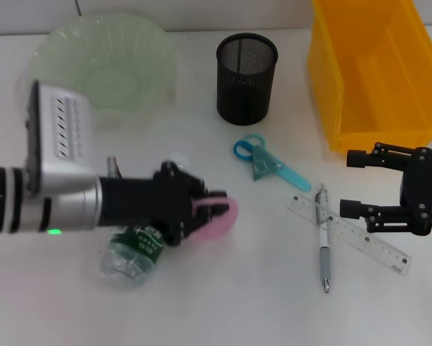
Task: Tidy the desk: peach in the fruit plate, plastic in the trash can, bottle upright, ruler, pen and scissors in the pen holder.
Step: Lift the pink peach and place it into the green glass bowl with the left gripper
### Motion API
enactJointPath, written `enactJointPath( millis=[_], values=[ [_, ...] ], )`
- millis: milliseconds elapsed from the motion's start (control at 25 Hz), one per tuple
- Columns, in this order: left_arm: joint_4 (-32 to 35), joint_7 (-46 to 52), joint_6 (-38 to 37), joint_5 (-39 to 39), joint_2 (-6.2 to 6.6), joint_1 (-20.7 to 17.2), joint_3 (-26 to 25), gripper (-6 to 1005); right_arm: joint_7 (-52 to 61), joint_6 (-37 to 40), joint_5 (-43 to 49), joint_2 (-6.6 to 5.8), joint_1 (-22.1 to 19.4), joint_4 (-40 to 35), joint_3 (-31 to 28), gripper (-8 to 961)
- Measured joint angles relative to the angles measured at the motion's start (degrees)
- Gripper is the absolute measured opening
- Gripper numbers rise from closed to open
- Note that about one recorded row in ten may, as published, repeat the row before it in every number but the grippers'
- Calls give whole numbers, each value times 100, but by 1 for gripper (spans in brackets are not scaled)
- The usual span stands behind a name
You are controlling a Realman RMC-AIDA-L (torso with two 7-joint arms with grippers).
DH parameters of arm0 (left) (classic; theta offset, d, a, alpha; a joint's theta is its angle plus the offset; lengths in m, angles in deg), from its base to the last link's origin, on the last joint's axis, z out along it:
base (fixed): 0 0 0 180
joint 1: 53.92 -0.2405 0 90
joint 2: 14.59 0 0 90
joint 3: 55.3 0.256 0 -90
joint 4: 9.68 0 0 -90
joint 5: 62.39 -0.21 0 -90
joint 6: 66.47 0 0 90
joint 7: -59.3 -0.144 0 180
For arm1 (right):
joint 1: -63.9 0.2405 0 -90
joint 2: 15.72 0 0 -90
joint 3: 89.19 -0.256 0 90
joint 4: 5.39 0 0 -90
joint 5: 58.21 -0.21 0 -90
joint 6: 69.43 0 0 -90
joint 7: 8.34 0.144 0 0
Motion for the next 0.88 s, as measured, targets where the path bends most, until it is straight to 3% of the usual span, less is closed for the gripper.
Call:
enactJointPath(
  millis=[160, 280, 400, 520, 560, 880],
  values=[
    [124, -61, -85, 671, 4, 36, -955, 122, 0, -12, -8, 0, -4, 3, 1, 823],
    [100, -63, -13, 752, 4, 89, -1215, 105, 0, -14, -9, 0, -5, 5, 0, 822],
    [-107, -77, 369, 895, 3, 357, -2040, 92, 0, -14, -11, 0, -12, 7, 0, 822],
    [-612, -201, 945, 1176, 1, 678, -2517, 87, 0, -14, -16, 0, -14, 8, -1, 822],
    [-1127, -382, 1423, 1328, 9, 994, -2862, 87, 0, -15, -18, 0, -13, 8, -3, 822],
    [-2324, -1186, 2543, 1391, -6, 1721, -3439, 88, -3, -14, -21, 4, 27, 8, 0, 822]
  ],
)
